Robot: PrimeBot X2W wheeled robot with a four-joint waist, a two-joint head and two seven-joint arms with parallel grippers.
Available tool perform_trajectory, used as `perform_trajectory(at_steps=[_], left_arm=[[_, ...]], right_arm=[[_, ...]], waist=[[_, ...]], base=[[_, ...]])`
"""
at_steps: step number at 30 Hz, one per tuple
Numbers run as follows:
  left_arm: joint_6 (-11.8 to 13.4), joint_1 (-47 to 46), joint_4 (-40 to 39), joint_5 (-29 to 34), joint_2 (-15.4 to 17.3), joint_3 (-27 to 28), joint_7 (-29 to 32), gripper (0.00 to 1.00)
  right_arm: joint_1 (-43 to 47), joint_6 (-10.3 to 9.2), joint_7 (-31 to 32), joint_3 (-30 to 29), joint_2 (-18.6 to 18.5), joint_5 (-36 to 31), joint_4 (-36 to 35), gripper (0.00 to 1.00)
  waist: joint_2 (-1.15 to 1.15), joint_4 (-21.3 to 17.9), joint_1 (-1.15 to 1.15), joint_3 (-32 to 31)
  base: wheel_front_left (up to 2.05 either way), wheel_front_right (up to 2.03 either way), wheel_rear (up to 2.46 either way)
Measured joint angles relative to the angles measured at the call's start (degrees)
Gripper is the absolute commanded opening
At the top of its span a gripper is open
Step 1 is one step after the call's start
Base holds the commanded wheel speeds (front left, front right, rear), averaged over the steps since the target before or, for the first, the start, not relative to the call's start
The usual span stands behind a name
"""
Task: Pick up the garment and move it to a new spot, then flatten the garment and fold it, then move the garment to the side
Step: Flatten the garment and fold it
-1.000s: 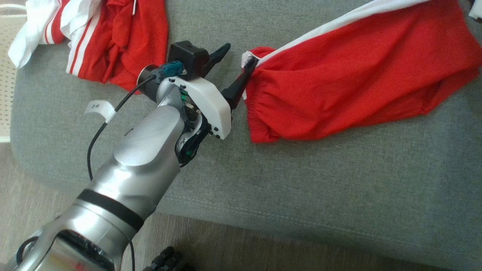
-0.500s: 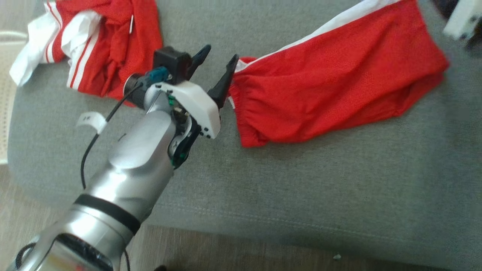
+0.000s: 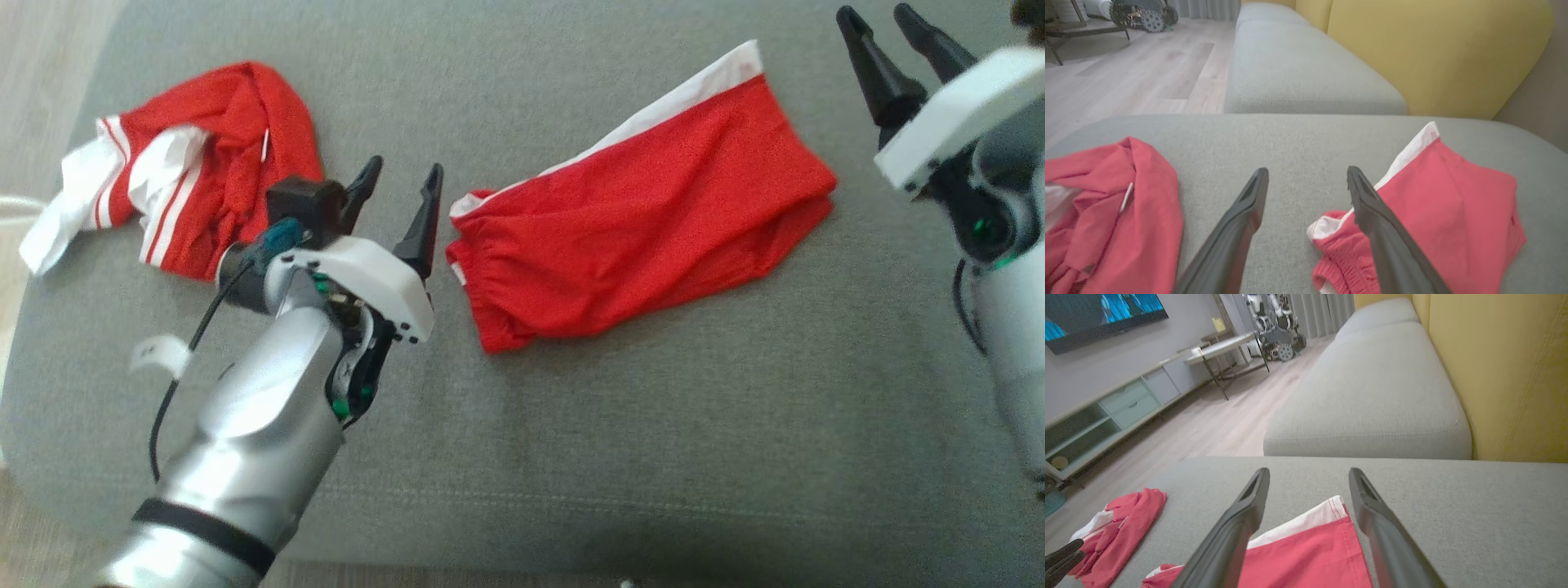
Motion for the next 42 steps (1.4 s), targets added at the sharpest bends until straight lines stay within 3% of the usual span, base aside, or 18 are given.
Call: perform_trajectory(at_steps=[7, 16, 22, 30, 35, 42], left_arm=[[4.7, 9.4, -11.8, 3.8, 1.3, 7.8, -0.1, 1.00], [6.4, 23.0, -23.8, 11.4, -0.4, 16.8, -0.1, 1.00], [5.4, 31.8, -28.9, 16.2, -3.3, 22.0, -0.1, 1.00], [1.4, 39.8, -33.4, 21.9, -5.4, 27.8, -0.1, 1.00], [-0.2, 41.9, -35.8, 24.9, -5.7, 28.8, -0.1, 1.00], [0.0, 42.7, -37.6, 24.6, -5.7, 28.9, -0.1, 1.00]], right_arm=[[6.6, 0.00, -14.6, 2.1, 0.0, 0.2, -4.2, 1.00], [17.1, 0.00, -28.1, -1.1, 2.0, -5.8, -7.5, 1.00], [25.4, 0.00, -30.9, -4.8, 6.3, -13.1, -12.7, 1.00], [36.2, 0.00, -31.3, -10.7, 12.6, -22.2, -19.1, 1.00], [40.0, 0.00, -31.4, -12.7, 15.2, -25.6, -20.6, 1.00], [40.8, 0.00, -31.4, -13.4, 16.7, -27.2, -21.5, 1.00]], waist=[[0.00, -2.3, 0.00, -4.8], [0.00, -4.4, 0.00, -9.8], [0.00, -5.0, 0.00, -12.0], [0.00, -5.0, 0.00, -13.1], [0.00, -4.7, 0.00, -13.0], [0.00, -4.9, 0.00, -12.9]], base=[[0.00, 0.00, 0.00], [0.00, 0.00, 0.00], [0.00, 0.00, 0.00], [0.00, 0.00, 0.00], [0.00, 0.00, 0.00], [0.00, 0.00, 0.00]])
